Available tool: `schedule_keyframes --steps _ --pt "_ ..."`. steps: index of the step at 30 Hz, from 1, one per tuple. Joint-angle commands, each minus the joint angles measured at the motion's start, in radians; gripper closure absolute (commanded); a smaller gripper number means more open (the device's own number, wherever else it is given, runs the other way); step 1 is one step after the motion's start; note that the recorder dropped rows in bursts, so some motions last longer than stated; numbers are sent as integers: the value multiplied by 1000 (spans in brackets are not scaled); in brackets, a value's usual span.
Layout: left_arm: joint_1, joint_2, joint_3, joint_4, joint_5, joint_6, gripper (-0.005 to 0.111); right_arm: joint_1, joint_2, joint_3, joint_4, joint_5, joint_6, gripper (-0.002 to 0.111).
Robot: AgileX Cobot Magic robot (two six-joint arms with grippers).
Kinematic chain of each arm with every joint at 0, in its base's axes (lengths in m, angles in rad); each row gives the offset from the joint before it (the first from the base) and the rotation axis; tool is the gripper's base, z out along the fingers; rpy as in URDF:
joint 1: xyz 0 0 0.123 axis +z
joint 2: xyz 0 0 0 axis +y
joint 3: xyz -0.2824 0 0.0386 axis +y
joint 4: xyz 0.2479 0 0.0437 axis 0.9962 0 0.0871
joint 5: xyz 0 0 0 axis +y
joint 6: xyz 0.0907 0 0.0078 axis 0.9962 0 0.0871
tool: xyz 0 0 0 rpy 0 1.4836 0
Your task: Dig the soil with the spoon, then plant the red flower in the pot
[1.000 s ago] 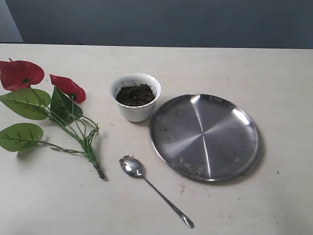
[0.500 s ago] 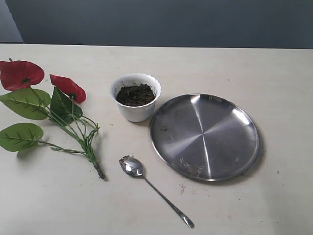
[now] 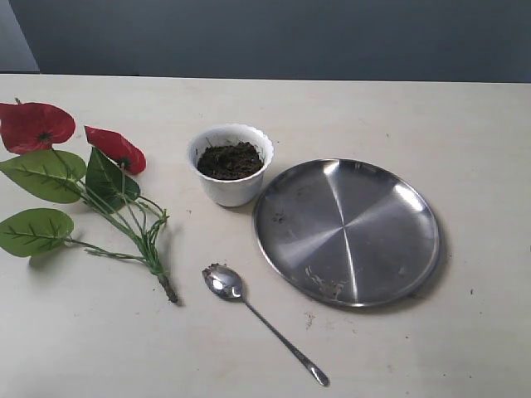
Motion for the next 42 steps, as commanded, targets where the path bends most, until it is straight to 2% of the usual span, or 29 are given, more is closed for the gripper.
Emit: schedule_keyframes --steps 1,8,13,16,23,29,32,36,42 --pt "0 -2 4 8 -8 -2 106 -4 -3 1 10 35 -15 109" --pt "0 -2 4 8 -8 -2 106 -4 -3 1 15 39 -164 109" --pt "0 -2 4 8 -8 -2 106 -4 -3 -45 104 211 -469 109" --pt "0 -2 4 8 -8 -2 106 -4 36 -119 121 238 -562 109" --pt "0 -2 4 8 -8 -2 106 -4 339 -399 77 312 -791 109" --pt "0 -2 4 8 -8 -2 106 5 713 -701 -99 484 -823 109" --pt "0 -2 4 8 -8 -2 106 60 848 -801 -99 502 -823 109" --pt "0 -2 4 8 -8 -2 106 197 984 -901 -193 509 -791 109" --pt "0 -2 4 8 -8 -2 106 456 1160 -971 -534 428 -483 109"
